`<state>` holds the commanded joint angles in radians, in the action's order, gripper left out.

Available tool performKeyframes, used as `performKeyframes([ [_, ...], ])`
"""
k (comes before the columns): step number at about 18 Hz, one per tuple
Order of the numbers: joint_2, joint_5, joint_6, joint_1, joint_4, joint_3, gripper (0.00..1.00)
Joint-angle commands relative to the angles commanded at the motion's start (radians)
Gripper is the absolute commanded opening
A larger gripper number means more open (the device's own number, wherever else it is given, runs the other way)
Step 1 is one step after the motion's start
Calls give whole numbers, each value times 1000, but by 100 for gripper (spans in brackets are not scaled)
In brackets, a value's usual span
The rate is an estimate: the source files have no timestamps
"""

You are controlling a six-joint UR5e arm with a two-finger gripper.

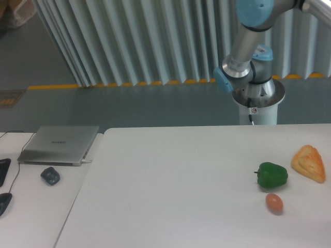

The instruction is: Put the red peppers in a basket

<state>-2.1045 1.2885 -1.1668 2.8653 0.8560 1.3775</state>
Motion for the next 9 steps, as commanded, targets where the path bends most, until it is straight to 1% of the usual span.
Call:
performKeyframes([
  [2,-26,2,-92,15,-3,-9,5],
  [3,-32,5,-114,17,-5,-9,5],
  [5,-40,5,-123,17,-6,-9,6],
  [6,-42,5,-123,15,-8,-9,10],
  [7,-42,5,-123,14,-8,-9,22],
  [8,-42,5,-123,12,-8,-9,32],
  [9,-42,5,-123,11,-8,-8,52],
])
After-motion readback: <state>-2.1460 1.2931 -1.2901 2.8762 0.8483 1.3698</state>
